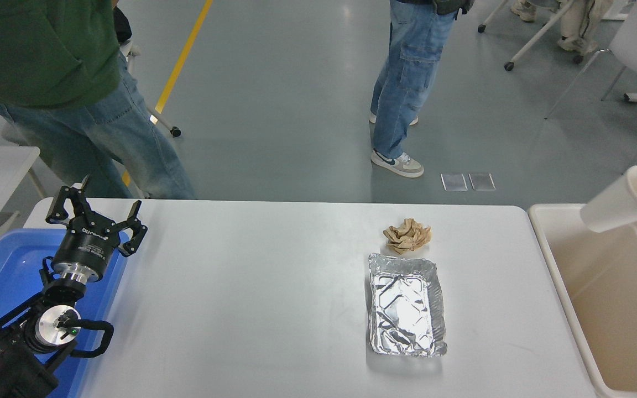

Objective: Clean the table surface

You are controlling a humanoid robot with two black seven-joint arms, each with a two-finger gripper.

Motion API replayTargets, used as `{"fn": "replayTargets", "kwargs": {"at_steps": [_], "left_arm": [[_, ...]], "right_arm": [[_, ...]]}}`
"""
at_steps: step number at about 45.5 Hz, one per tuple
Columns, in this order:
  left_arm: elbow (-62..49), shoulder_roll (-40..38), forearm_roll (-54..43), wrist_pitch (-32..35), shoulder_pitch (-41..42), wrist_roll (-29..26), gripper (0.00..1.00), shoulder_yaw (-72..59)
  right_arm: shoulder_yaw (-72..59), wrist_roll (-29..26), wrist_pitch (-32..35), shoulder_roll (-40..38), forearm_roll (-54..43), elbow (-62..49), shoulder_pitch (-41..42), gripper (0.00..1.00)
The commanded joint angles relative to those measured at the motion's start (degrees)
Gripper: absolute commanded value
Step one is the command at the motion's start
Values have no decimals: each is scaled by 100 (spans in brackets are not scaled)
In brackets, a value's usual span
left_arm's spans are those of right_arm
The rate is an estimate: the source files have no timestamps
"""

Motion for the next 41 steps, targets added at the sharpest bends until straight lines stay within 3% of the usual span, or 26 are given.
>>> {"fn": "replayTargets", "kwargs": {"at_steps": [1,19,41], "left_arm": [[0,0,1,-5,0,0,99,2],[0,0,1,4,0,0,99,2],[0,0,1,4,9,0,99,2]], "right_arm": [[0,2,-181,786,294,-1340,-598,0],[-123,2,-111,2606,760,-4215,-1196,0],[-96,-68,-164,3037,1015,-4778,-1618,0]]}}
